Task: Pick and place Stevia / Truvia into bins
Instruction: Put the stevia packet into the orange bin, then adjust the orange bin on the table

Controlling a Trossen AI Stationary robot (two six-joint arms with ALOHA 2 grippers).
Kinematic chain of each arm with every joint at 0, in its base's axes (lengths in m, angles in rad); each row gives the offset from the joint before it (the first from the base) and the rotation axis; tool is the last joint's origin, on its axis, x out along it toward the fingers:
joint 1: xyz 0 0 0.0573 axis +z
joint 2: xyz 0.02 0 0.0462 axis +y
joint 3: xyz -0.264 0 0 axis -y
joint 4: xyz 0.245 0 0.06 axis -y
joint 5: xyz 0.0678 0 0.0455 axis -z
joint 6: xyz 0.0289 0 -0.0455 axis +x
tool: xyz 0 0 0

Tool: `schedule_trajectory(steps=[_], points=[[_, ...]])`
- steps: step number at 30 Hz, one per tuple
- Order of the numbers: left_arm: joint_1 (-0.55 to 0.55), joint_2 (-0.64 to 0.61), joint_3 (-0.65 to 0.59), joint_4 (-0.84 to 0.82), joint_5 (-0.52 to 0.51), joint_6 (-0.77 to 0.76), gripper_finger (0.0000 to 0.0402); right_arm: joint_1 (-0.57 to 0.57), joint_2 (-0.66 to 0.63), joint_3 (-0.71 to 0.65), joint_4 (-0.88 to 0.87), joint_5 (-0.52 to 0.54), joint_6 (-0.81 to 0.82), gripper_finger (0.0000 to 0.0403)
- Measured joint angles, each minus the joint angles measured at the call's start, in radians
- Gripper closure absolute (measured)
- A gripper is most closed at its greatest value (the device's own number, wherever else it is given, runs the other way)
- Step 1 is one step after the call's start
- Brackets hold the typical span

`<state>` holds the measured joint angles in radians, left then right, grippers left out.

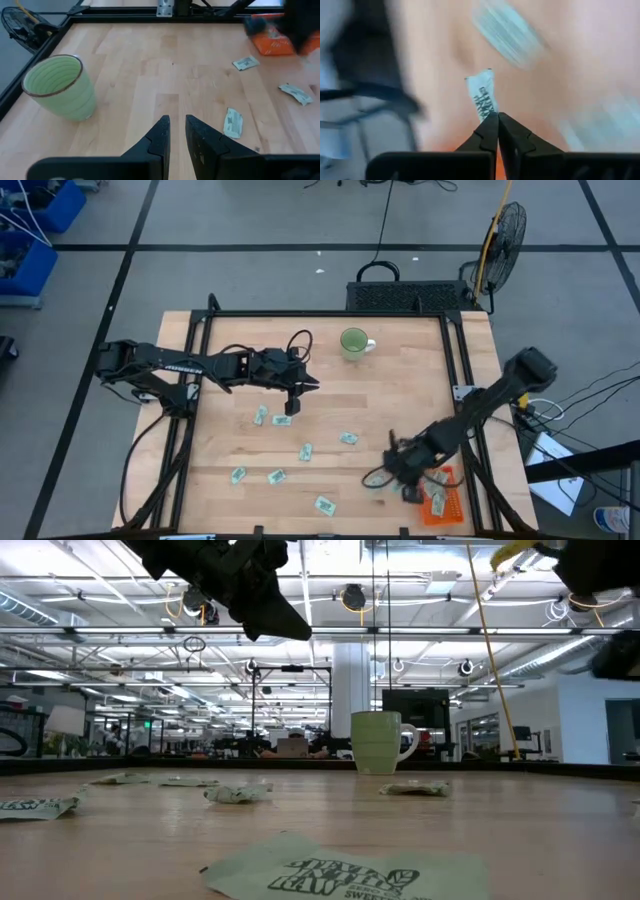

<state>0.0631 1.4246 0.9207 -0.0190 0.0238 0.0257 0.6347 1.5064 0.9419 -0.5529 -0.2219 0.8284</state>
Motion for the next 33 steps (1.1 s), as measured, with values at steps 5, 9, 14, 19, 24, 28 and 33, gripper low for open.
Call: schedule_trajectory(steps=[5, 9, 14, 19, 24, 28, 33], points=[[0.001, 0.000, 0.000, -0.008, -0.001, 0.006, 0.0334, 0.031, -0.160, 0.000, -0.299, -0.045, 0.323, 0.0401], [0.001, 0.000, 0.000, -0.007, -0.001, 0.011, 0.0334, 0.094, -0.217, -0.003, -0.366, -0.116, 0.519, 0.0402], [0.001, 0.000, 0.000, -0.008, -0.007, 0.011, 0.0334, 0.151, -0.209, -0.001, -0.363, -0.149, 0.547, 0.0398], [0.001, 0.000, 0.000, -0.008, -0.008, 0.011, 0.0334, 0.177, -0.165, -0.020, -0.378, -0.149, 0.561, 0.0384], [0.001, 0.000, 0.000, -0.006, -0.009, 0.018, 0.0334, 0.173, -0.152, -0.078, -0.333, -0.152, 0.671, 0.0353], [0.001, 0.000, 0.000, 0.012, -0.016, 0.024, 0.0334, 0.171, -0.157, -0.100, -0.305, -0.149, 0.650, 0.0328], [0.001, 0.000, 0.000, 0.022, -0.034, 0.024, 0.0334, 0.172, -0.157, -0.156, -0.215, -0.145, 0.649, 0.0319]])
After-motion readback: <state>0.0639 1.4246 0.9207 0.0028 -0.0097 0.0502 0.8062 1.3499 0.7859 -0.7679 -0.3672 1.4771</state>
